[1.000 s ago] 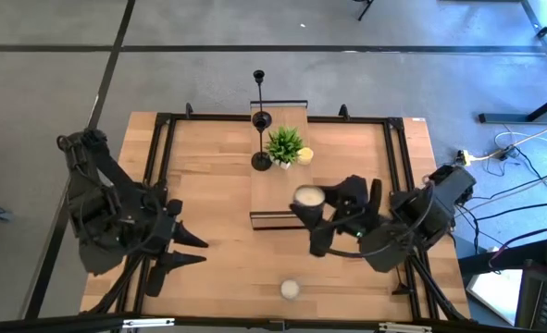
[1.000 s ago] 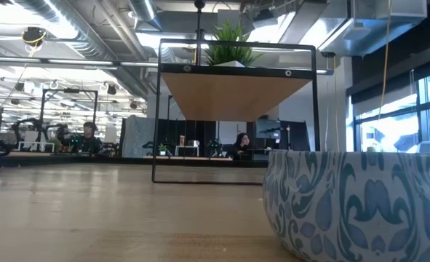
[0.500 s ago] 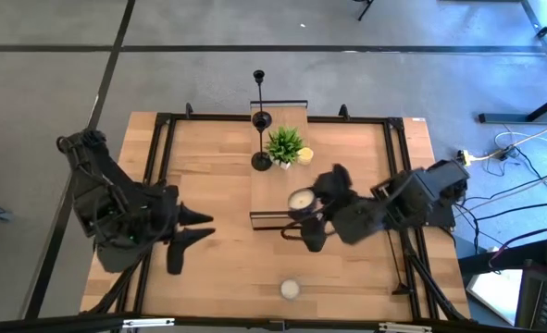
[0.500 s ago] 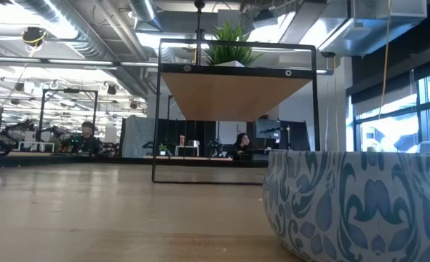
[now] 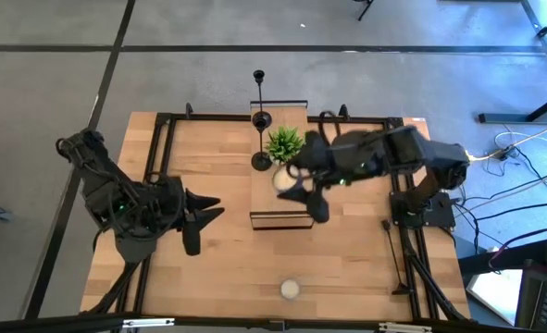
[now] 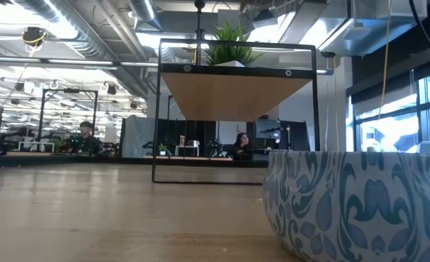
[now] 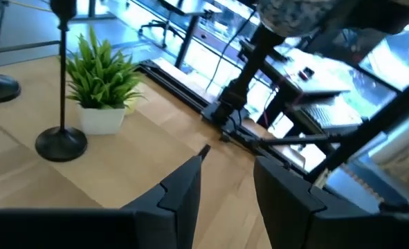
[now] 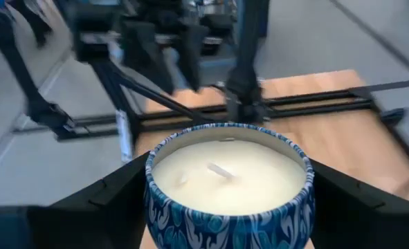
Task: Pick & Place candle stick holders
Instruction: Put the top blue scented candle on the shelf
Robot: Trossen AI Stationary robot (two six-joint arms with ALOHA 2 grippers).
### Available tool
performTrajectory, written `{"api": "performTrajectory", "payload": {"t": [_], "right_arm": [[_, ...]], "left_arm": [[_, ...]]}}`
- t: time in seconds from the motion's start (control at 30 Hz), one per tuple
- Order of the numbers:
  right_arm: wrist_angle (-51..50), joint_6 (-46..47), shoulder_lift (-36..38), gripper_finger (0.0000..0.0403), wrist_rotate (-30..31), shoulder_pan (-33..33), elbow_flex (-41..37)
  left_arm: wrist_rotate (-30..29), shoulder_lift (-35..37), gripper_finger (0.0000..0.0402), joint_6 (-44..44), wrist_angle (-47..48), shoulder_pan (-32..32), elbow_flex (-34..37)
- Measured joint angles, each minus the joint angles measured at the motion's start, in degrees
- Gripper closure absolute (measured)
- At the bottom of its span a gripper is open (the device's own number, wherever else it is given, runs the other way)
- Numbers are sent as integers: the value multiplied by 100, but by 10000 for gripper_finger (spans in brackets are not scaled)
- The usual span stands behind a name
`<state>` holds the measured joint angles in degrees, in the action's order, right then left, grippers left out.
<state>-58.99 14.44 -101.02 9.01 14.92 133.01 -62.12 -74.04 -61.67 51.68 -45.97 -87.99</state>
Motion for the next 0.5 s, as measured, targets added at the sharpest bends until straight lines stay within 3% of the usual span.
{"api": "performTrajectory", "payload": {"t": [0.3, 0.5], "right_arm": [[-497, -1486, 392, 103, -371, -859, -2], [-1174, -2333, 431, 103, -628, -1922, -2]], "left_arm": [[-557, -206, 272, -867, -3, 116, 0], [-584, -369, 272, -1237, -55, 366, 0]]}}
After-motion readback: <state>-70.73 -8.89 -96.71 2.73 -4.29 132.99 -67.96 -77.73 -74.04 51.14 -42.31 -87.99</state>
